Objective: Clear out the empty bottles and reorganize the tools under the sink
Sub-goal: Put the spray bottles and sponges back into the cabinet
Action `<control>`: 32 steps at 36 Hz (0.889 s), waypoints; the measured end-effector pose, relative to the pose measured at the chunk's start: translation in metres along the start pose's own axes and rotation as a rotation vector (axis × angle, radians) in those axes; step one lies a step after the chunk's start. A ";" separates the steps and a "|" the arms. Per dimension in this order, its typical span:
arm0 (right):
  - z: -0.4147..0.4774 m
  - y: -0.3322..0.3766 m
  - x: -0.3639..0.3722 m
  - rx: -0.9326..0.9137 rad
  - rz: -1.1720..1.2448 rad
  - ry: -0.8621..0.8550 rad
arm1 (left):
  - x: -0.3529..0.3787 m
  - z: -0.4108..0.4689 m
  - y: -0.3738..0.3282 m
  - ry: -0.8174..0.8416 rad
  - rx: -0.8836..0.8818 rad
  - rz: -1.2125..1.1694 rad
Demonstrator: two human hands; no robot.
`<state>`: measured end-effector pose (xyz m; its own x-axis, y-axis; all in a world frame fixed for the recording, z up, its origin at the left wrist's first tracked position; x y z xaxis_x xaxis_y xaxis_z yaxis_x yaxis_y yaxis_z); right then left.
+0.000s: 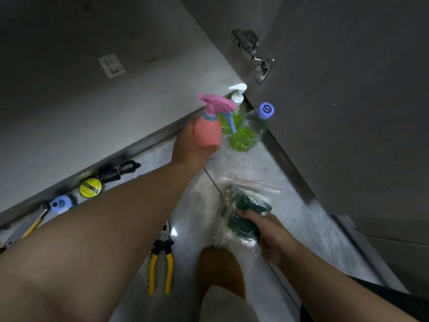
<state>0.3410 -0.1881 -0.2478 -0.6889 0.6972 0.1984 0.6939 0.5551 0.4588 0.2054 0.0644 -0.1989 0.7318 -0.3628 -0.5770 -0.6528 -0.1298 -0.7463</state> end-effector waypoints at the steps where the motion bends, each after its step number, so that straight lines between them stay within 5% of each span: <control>1: -0.001 0.003 0.000 -0.016 0.012 0.008 | 0.002 0.004 -0.002 0.000 0.001 0.001; 11: -0.022 0.022 0.029 -0.016 0.190 0.163 | 0.025 -0.036 0.029 0.210 -0.261 0.090; 18: -0.029 0.036 0.054 -0.027 0.103 0.289 | 0.066 -0.129 0.009 0.685 -0.247 -0.455; 27: -0.030 0.043 0.062 -0.060 0.044 0.287 | 0.060 -0.142 0.006 0.525 -0.113 -0.380; 32: -0.019 0.031 0.048 0.028 0.229 0.249 | 0.061 -0.141 0.015 0.545 -0.267 -0.657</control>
<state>0.3251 -0.1465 -0.2075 -0.5418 0.6753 0.5004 0.8399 0.4113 0.3542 0.2130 -0.0897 -0.1986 0.8240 -0.5187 0.2280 -0.2086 -0.6519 -0.7291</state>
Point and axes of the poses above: each hand's wrist, its own z-axis towards the middle knuckle, its own x-axis out of the palm, y = z × x, the point moved 9 cm from there along z, towards the middle knuckle, and after that the axes turned 14 degrees about z, right-handed, at the moved point
